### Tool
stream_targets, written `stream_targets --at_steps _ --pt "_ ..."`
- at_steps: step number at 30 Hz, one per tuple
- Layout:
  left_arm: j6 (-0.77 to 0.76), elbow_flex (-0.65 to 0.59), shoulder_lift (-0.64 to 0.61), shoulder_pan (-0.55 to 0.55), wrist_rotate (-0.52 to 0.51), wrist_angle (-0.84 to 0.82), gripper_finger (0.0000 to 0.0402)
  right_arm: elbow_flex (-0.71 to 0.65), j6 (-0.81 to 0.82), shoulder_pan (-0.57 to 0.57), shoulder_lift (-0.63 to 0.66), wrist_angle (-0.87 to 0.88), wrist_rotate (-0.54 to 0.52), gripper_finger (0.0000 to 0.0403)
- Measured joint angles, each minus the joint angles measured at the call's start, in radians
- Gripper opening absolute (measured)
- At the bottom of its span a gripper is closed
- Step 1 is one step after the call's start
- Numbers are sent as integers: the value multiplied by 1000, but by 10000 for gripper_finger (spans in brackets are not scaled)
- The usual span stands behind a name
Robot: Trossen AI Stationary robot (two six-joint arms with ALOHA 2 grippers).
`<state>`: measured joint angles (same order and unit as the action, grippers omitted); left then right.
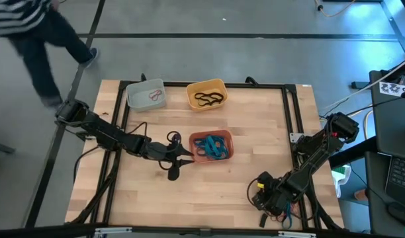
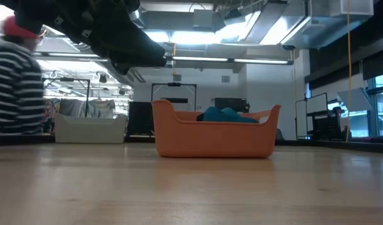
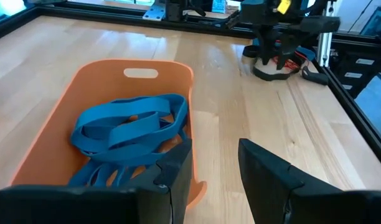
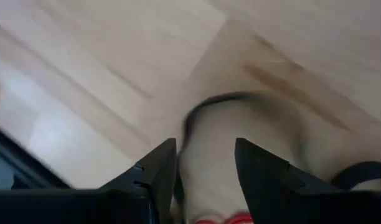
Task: Sort rubber bands into baskets
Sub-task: Put the black rubber band into the yellow bin
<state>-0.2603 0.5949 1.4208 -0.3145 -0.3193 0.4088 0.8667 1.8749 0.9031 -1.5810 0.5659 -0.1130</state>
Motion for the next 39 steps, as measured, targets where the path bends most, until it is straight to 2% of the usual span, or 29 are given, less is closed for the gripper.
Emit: stream_targets --at_steps 9,21,24,31,36,39 --pt "1 0 0 0 -4 0 127 51 -70 0 -2 -2 -26 166" --pt "2 0 0 0 -4 -1 127 50 -50 0 -116 -23 -34 160" --pt "2 0 0 0 -4 -1 127 50 -69 0 -117 -16 -38 131" --pt "2 0 0 0 -4 -8 127 49 -181 0 -119 -39 -110 12" --pt "2 0 0 0 -5 -9 127 49 -236 0 -119 -40 -189 22" --pt "2 0 0 0 -5 -9 127 49 -278 -12 -108 -39 -250 11"
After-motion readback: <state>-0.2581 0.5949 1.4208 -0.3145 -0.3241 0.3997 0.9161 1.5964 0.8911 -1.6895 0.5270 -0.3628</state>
